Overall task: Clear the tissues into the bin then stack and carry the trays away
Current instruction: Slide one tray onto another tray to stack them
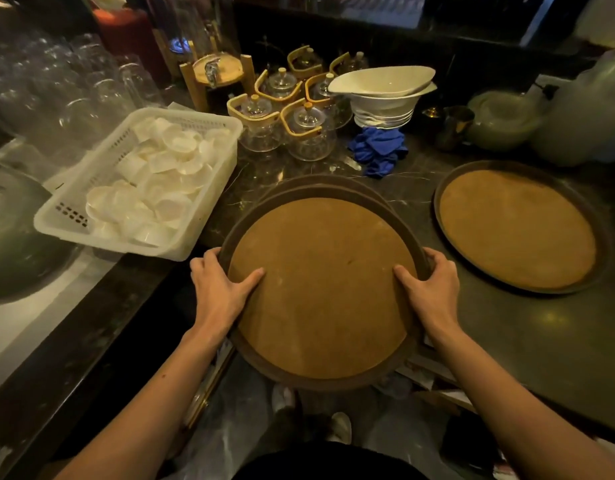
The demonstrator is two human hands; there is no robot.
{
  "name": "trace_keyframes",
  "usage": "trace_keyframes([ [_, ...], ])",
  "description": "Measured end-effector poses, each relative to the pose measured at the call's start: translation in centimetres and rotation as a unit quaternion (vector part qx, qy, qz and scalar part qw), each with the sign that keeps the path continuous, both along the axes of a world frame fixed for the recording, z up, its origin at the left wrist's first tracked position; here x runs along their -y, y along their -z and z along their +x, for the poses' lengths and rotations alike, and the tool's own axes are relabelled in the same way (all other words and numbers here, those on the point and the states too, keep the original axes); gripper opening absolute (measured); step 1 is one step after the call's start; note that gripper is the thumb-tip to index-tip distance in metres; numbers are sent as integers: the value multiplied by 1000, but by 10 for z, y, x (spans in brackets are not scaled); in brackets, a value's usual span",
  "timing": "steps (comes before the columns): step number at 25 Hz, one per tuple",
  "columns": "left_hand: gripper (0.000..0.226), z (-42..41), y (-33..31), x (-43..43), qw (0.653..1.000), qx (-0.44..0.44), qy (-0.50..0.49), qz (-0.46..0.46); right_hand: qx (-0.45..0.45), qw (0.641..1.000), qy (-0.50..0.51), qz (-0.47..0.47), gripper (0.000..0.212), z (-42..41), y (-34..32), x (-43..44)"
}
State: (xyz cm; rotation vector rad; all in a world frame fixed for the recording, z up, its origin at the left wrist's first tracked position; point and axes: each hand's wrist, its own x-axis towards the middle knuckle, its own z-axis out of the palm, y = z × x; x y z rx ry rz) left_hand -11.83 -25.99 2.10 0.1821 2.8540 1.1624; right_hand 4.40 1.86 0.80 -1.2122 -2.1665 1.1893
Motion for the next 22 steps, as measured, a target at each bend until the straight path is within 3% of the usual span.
trace_keyframes([
  [11, 87, -102, 42, -30, 997, 51, 50, 25, 68, 997, 45, 20, 66, -72, 25, -10],
  [22, 84, -128, 56, -53, 994, 66, 81, 41, 83, 994, 67, 20, 66, -90, 42, -19],
])
